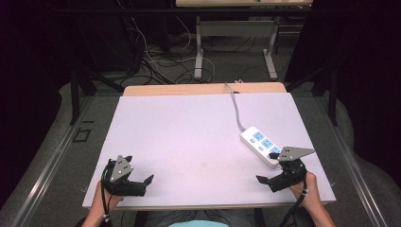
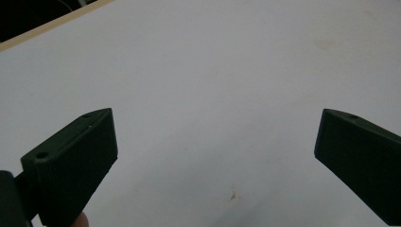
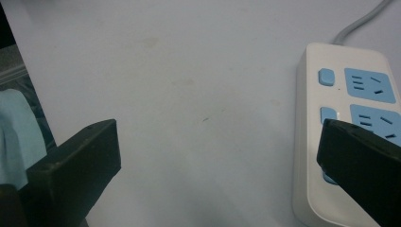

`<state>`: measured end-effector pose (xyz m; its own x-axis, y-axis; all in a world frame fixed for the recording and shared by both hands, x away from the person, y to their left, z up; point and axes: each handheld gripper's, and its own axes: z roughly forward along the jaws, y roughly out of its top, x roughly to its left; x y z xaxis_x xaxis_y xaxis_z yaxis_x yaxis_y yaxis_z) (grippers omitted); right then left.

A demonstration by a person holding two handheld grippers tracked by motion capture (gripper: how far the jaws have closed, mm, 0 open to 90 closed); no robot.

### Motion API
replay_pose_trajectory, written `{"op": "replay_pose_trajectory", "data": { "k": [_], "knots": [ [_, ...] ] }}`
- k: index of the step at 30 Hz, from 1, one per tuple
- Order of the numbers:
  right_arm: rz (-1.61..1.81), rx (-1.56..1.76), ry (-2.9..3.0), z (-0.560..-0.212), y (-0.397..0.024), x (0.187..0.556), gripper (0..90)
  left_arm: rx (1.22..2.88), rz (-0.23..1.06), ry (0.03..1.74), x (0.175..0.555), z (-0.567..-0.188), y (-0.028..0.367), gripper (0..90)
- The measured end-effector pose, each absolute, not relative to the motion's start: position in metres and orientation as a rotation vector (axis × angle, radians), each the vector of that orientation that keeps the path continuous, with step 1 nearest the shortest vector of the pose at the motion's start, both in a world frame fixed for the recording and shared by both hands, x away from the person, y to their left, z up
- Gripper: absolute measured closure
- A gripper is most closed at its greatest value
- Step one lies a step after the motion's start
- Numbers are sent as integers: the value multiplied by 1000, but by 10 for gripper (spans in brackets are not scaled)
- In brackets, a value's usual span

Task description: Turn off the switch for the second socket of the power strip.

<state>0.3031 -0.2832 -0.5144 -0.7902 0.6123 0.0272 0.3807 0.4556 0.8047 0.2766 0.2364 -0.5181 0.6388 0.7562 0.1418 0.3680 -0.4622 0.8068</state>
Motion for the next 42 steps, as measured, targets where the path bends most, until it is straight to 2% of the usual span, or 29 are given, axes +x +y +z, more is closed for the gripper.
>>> {"op": "replay_pose_trajectory", "data": {
  "k": [25, 42],
  "knots": [
    [1224, 872, 2421, -506, -279, 310, 0, 2108, 640, 866, 278, -520, 233, 10],
    [1175, 895, 2419, -495, -274, 329, 0, 2133, 643, 879, 278, -522, 233, 15]
  ]
}}
